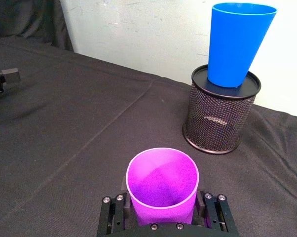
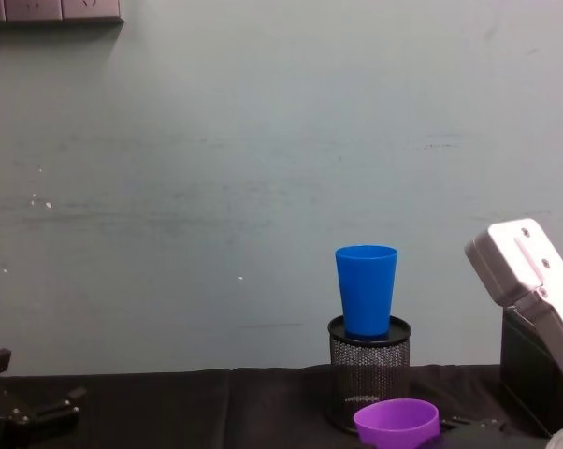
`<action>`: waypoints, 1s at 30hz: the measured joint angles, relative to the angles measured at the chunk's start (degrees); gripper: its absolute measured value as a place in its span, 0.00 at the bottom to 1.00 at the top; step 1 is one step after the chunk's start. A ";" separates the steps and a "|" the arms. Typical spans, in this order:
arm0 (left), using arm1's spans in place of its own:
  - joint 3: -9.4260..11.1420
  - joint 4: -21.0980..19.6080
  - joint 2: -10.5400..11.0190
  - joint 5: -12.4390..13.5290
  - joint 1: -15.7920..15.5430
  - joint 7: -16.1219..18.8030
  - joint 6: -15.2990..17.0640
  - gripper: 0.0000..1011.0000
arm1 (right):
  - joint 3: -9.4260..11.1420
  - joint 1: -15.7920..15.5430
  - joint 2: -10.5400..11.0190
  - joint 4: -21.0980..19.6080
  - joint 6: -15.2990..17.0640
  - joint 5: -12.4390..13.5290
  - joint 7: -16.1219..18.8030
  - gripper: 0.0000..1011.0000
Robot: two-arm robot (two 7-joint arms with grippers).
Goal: Pick up one cup with a gripper and tap it against the other cup.
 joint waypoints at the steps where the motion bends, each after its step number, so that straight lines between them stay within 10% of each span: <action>1: 0.00 0.00 0.00 0.00 0.00 0.00 0.00 0.99 | 0.21 -0.03 -0.11 0.02 0.09 -0.06 0.26 0.72; 19: 0.00 0.00 0.00 0.00 0.00 0.00 0.00 0.99 | 3.34 -1.65 -1.78 -1.60 -1.53 -0.67 1.65 0.99; 30: 0.00 0.00 0.00 0.00 0.00 0.00 0.00 0.99 | 9.31 -5.15 -4.22 -6.25 -5.46 -2.82 -5.72 0.99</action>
